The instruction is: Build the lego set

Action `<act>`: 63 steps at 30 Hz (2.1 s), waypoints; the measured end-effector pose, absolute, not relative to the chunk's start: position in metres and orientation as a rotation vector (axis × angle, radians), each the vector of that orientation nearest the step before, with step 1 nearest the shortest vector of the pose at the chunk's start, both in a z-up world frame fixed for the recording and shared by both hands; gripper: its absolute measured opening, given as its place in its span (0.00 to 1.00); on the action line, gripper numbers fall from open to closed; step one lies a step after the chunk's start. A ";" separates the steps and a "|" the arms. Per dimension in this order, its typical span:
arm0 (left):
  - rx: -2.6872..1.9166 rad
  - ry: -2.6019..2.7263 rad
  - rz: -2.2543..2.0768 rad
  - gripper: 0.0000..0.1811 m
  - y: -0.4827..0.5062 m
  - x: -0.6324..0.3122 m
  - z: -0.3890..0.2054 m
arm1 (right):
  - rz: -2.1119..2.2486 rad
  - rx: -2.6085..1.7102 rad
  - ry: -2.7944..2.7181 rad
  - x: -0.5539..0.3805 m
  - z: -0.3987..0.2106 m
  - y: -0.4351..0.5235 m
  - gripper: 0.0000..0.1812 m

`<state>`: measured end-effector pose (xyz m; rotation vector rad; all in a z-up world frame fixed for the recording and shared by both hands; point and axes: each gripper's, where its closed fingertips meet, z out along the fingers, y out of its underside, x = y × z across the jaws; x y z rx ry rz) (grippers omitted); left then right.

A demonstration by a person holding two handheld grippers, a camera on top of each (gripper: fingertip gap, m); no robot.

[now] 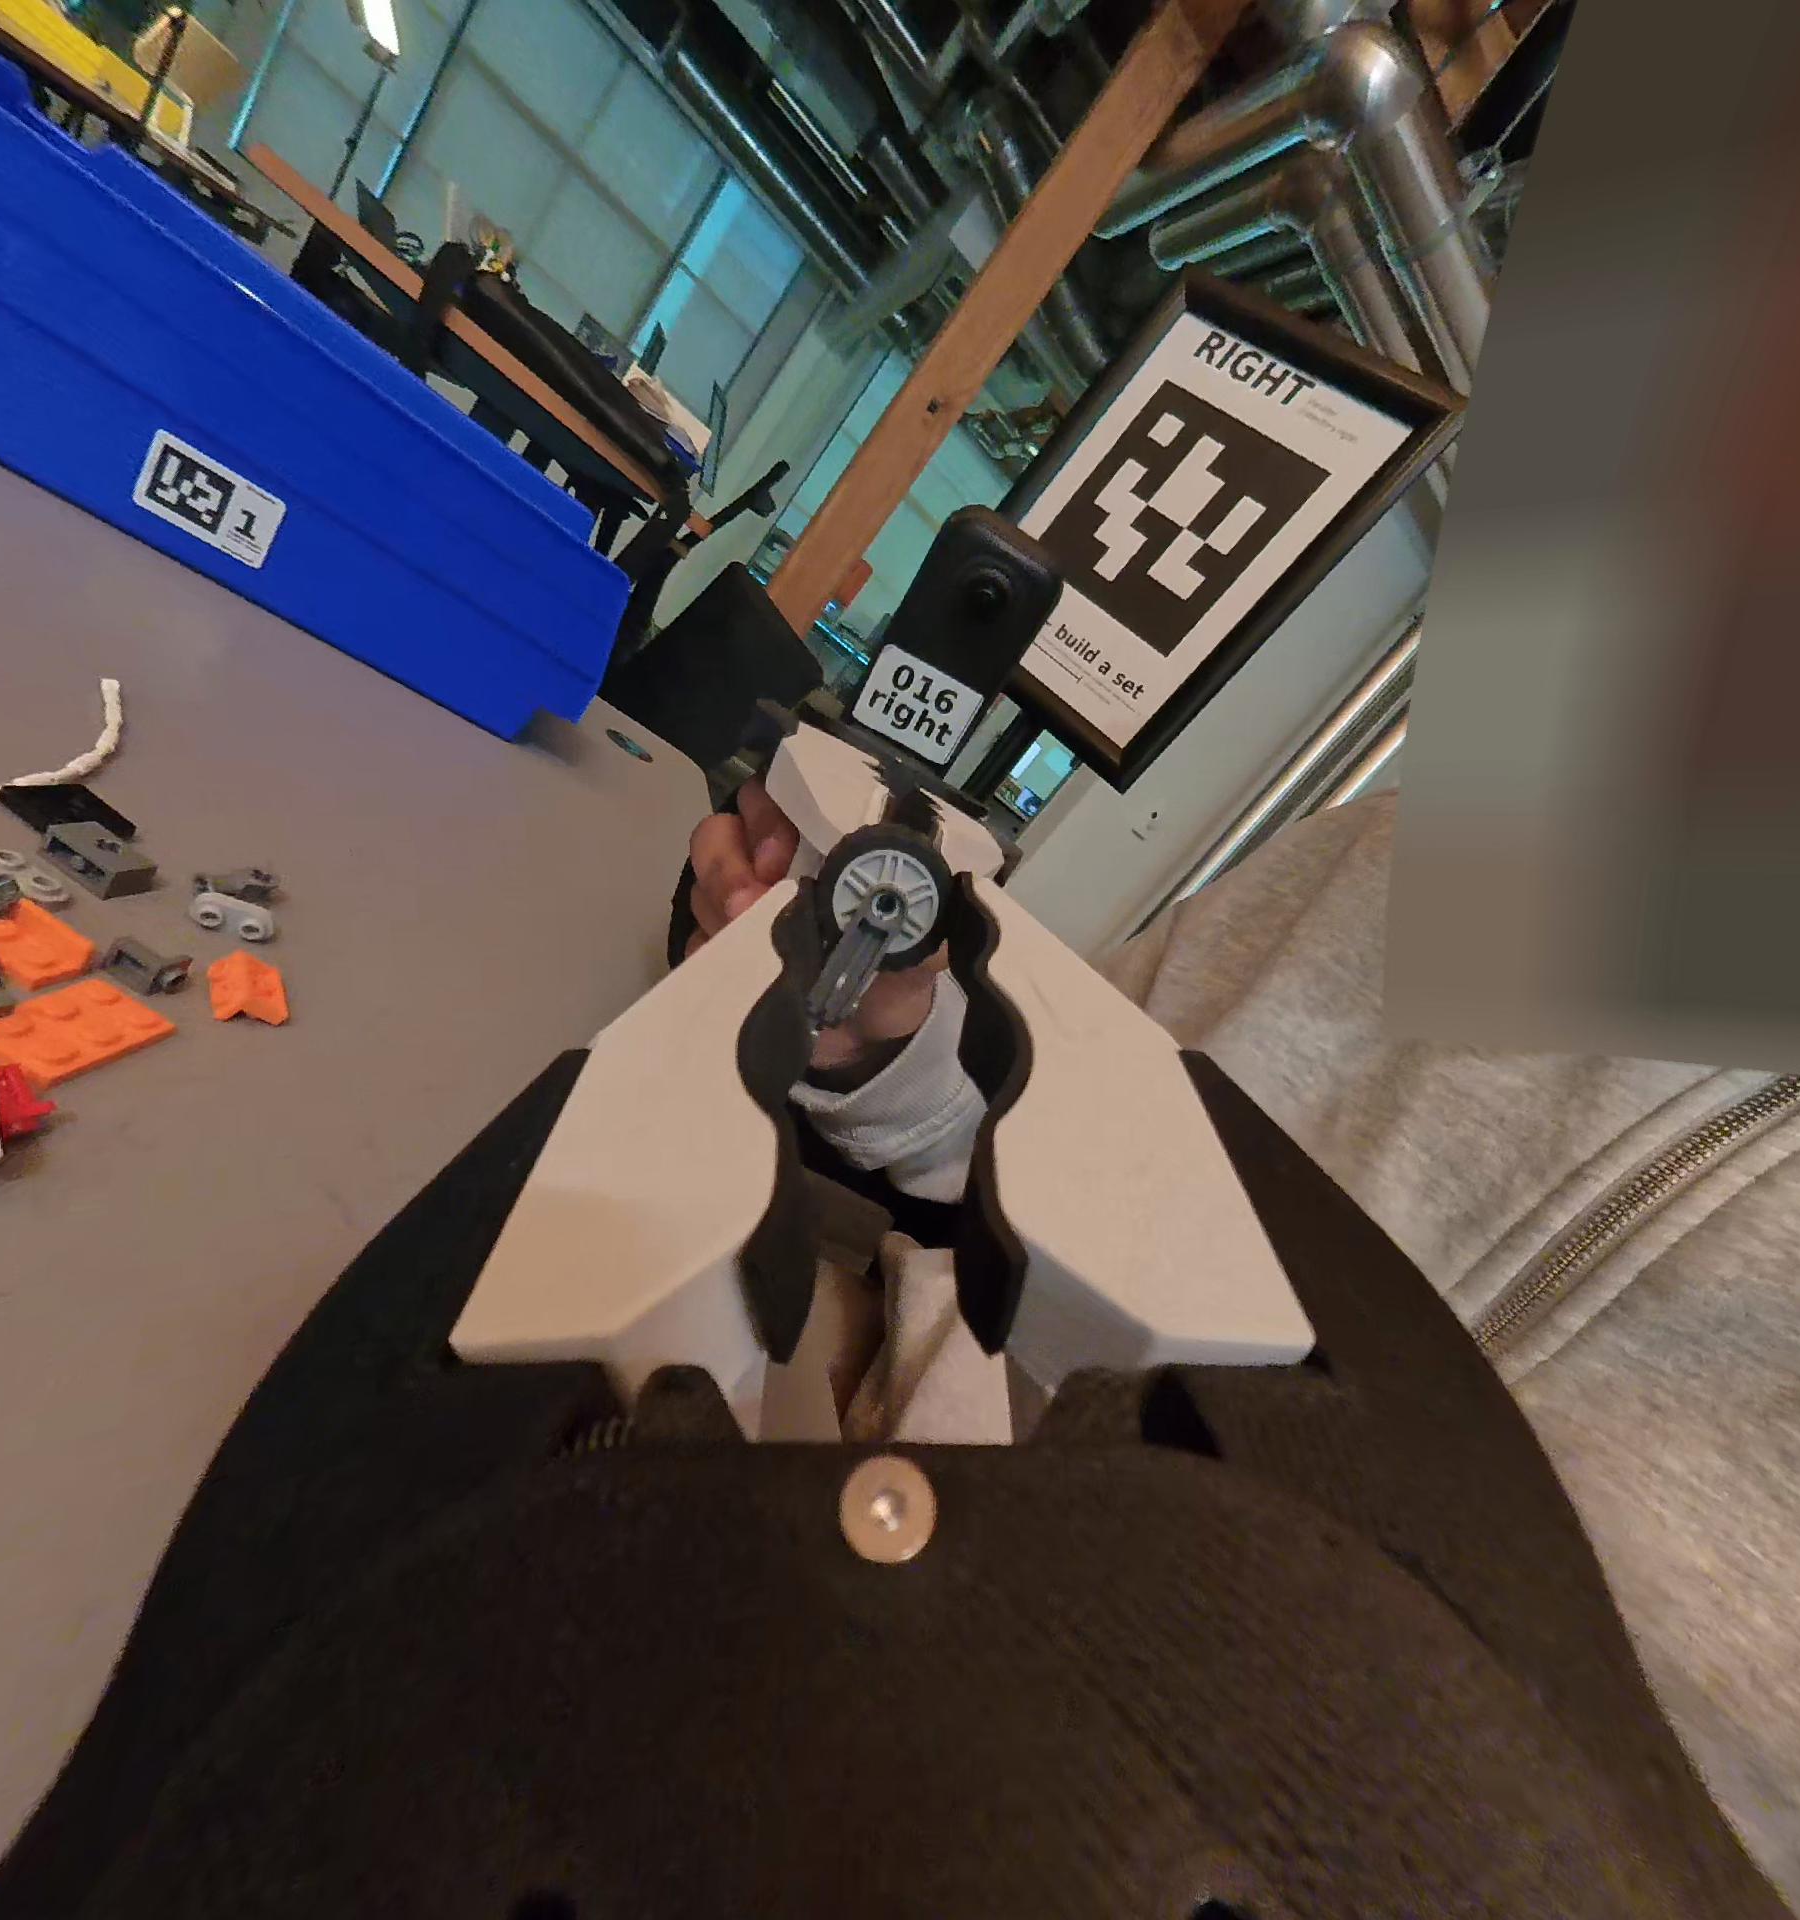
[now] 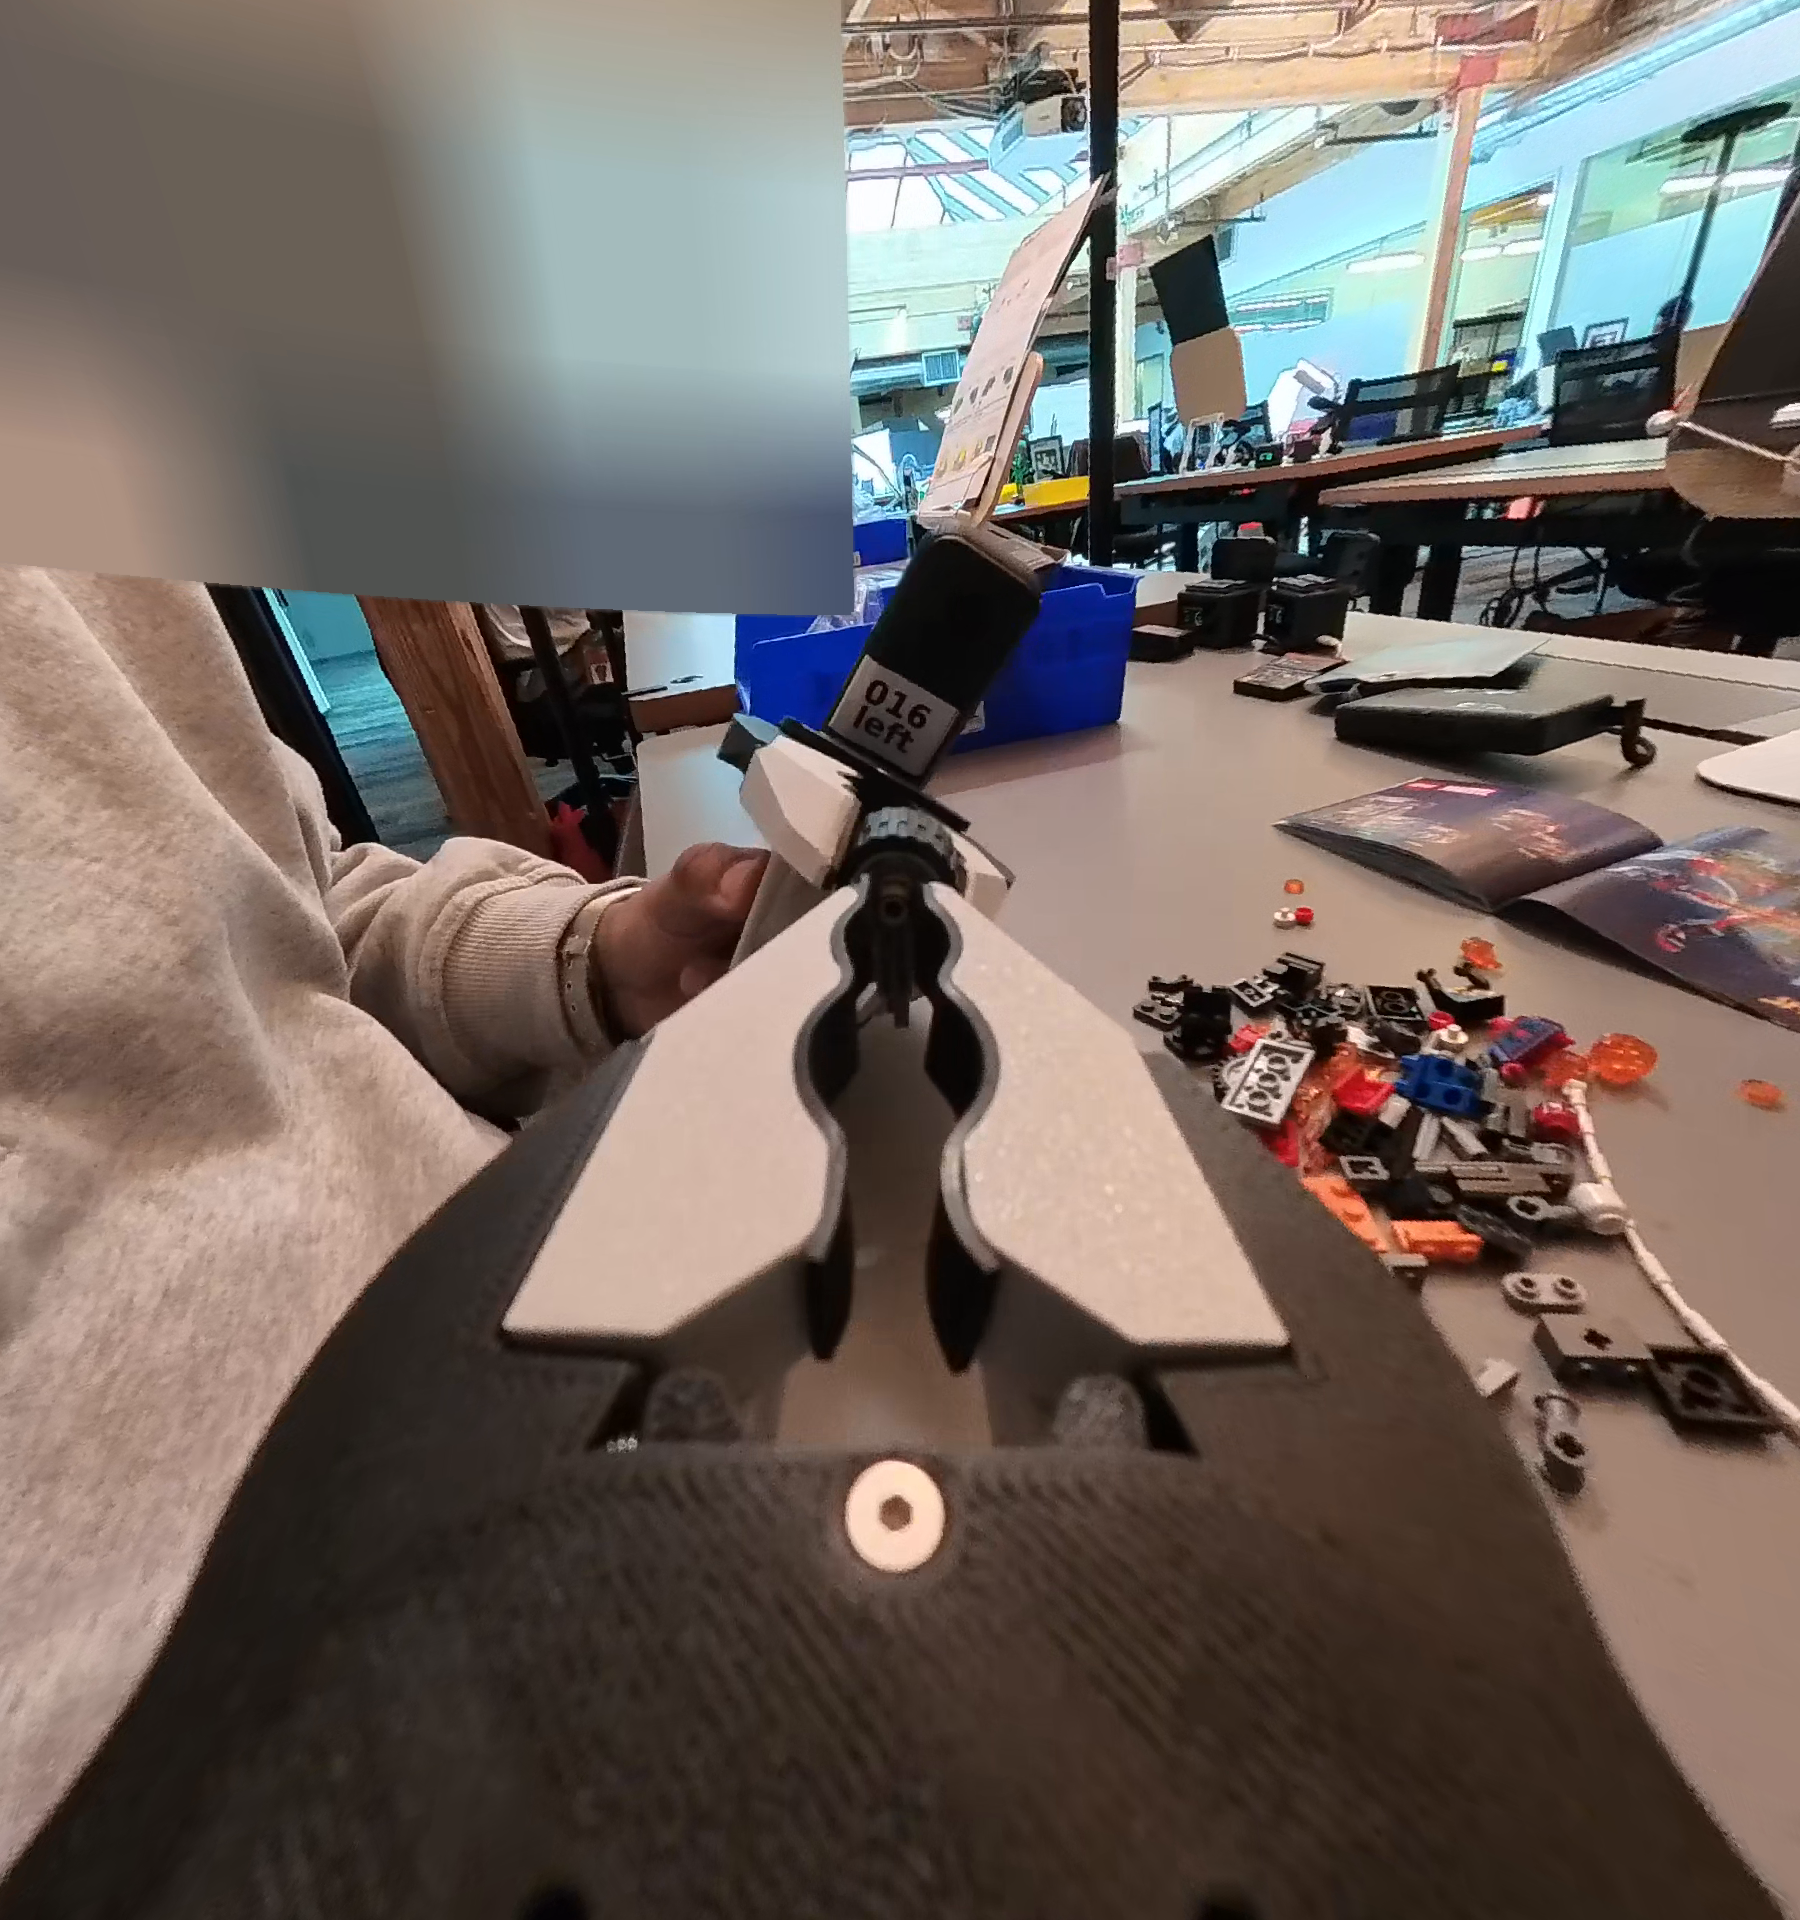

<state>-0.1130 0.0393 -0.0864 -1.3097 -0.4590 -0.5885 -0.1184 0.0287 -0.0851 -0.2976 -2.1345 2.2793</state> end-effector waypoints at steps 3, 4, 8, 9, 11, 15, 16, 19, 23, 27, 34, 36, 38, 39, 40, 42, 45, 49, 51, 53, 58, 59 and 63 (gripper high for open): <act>-1.302 -0.460 -0.590 0.13 0.039 -0.113 -0.086 | 2.283 -0.297 -2.129 -0.118 -0.085 0.029 0.03; -1.301 -0.461 -0.591 0.13 0.039 -0.113 -0.086 | 2.280 -0.297 -2.129 -0.119 -0.085 0.029 0.03; -1.295 -0.464 -0.582 0.13 0.039 -0.114 -0.085 | 2.283 -0.295 -2.124 -0.118 -0.084 0.029 0.03; -1.294 -0.464 -0.582 0.12 0.039 -0.114 -0.085 | 2.287 -0.298 -2.120 -0.119 -0.084 0.030 0.03; -1.291 -0.463 -0.586 0.12 0.039 -0.114 -0.085 | 2.299 -0.298 -2.118 -0.118 -0.084 0.030 0.03; -1.297 -0.447 -0.582 0.13 0.040 -0.112 -0.084 | 2.316 -0.274 -2.105 -0.116 -0.082 0.030 0.03; -1.304 -0.444 -0.581 0.13 0.040 -0.111 -0.085 | 2.303 -0.264 -2.100 -0.117 -0.082 0.030 0.03; -1.280 -0.453 -0.623 0.13 0.040 -0.112 -0.085 | 2.242 -0.200 -2.056 -0.116 -0.082 0.029 0.03; -1.275 -0.457 -0.621 0.13 0.040 -0.113 -0.085 | 2.247 -0.175 -2.060 -0.114 -0.082 0.029 0.06; -1.258 -0.465 -0.632 0.13 0.038 -0.114 -0.084 | 2.254 -0.182 -2.066 -0.115 -0.082 0.030 0.05; -1.259 -0.473 -0.642 0.13 0.039 -0.115 -0.085 | 2.223 -0.193 -2.068 -0.118 -0.084 0.031 0.02; -1.263 -0.480 -0.643 0.13 0.039 -0.115 -0.086 | 2.201 -0.192 -2.067 -0.119 -0.085 0.031 0.02; -1.269 -0.485 -0.636 0.13 0.040 -0.116 -0.087 | 2.184 -0.191 -2.071 -0.120 -0.086 0.031 0.02; -1.272 -0.488 -0.633 0.13 0.040 -0.116 -0.088 | 2.173 -0.189 -2.070 -0.120 -0.086 0.031 0.02; -1.271 -0.489 -0.633 0.13 0.040 -0.116 -0.088 | 2.166 -0.189 -2.063 -0.120 -0.086 0.030 0.02; -1.272 -0.494 -0.630 0.13 0.040 -0.117 -0.088 | 2.149 -0.189 -2.052 -0.120 -0.087 0.030 0.02; -1.277 -0.492 -0.631 0.13 0.040 -0.116 -0.088 | 2.148 -0.189 -2.057 -0.120 -0.087 0.030 0.02; -1.283 -0.488 -0.619 0.13 0.040 -0.116 -0.088 | 2.172 -0.222 -2.077 -0.120 -0.087 0.031 0.01; -1.271 -0.494 -0.632 0.13 0.040 -0.117 -0.088 | 2.169 -0.235 -2.076 -0.121 -0.088 0.031 0.01; -1.274 -0.495 -0.625 0.13 0.039 -0.117 -0.088 | 2.168 -0.242 -2.076 -0.121 -0.088 0.031 0.01; -1.150 -0.534 -0.657 0.13 0.022 -0.129 -0.079 | 2.251 -0.308 -2.022 -0.130 -0.081 0.045 0.00; -1.180 -0.526 -0.641 0.13 0.024 -0.128 -0.081 | 2.248 -0.318 -2.027 -0.132 -0.081 0.046 0.00; -1.285 -0.502 -0.567 0.13 0.037 -0.120 -0.088 | 2.233 -0.308 -2.035 -0.132 -0.082 0.043 0.00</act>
